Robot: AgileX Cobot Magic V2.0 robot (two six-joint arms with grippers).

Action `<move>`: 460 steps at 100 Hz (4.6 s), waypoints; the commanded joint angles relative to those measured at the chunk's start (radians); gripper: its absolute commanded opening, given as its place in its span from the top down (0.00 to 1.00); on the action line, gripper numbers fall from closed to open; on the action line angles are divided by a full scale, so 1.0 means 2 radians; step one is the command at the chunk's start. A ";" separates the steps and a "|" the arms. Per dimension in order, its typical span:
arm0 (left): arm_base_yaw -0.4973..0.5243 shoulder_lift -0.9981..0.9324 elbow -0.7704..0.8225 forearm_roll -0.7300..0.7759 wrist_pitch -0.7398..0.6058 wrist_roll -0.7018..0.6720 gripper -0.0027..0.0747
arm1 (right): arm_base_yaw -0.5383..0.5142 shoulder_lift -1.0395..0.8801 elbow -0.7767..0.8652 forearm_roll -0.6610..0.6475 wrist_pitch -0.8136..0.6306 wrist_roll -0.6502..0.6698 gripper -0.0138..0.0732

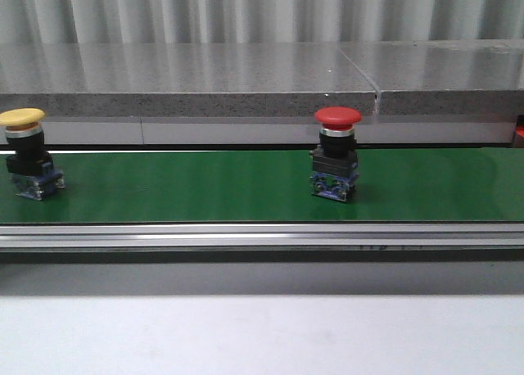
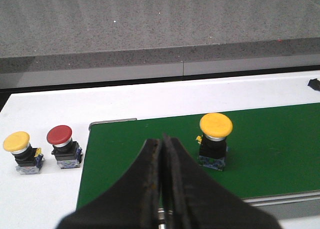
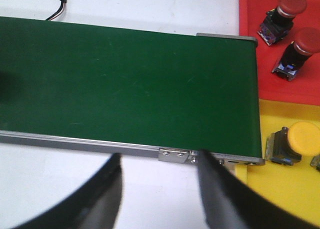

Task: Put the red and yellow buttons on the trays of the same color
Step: 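Grasp the red button at the belt's end with the right gripper, then lower the red button into the red tray and open the right gripper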

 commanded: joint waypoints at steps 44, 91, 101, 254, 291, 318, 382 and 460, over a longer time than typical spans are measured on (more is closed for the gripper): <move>-0.005 0.001 -0.014 -0.010 -0.040 0.000 0.99 | 0.114 0.110 -0.077 0.057 -0.006 -0.067 0.17; -0.005 0.001 -0.014 -0.011 -0.040 0.000 0.99 | 0.200 0.297 -0.164 0.055 -0.013 -0.069 0.17; -0.005 0.001 -0.014 -0.011 -0.040 0.000 0.99 | 0.200 0.318 -0.179 0.055 -0.028 -0.070 0.17; -0.005 0.002 -0.014 -0.011 -0.036 0.000 0.99 | -0.189 0.438 -0.514 0.079 0.102 -0.054 0.64; -0.005 0.002 -0.014 -0.011 -0.022 0.000 0.99 | -0.239 0.537 -0.529 0.094 0.040 -0.054 0.64; -0.005 0.002 -0.014 -0.011 -0.022 0.000 0.99 | -0.239 0.587 -0.529 0.093 0.007 -0.054 0.64; -0.005 0.002 -0.014 -0.011 -0.023 0.000 0.99 | -0.239 0.640 -0.529 0.087 0.026 -0.055 0.64; -0.005 0.002 -0.014 -0.011 -0.023 0.000 0.99 | -0.239 0.645 -0.536 0.075 0.031 -0.055 0.25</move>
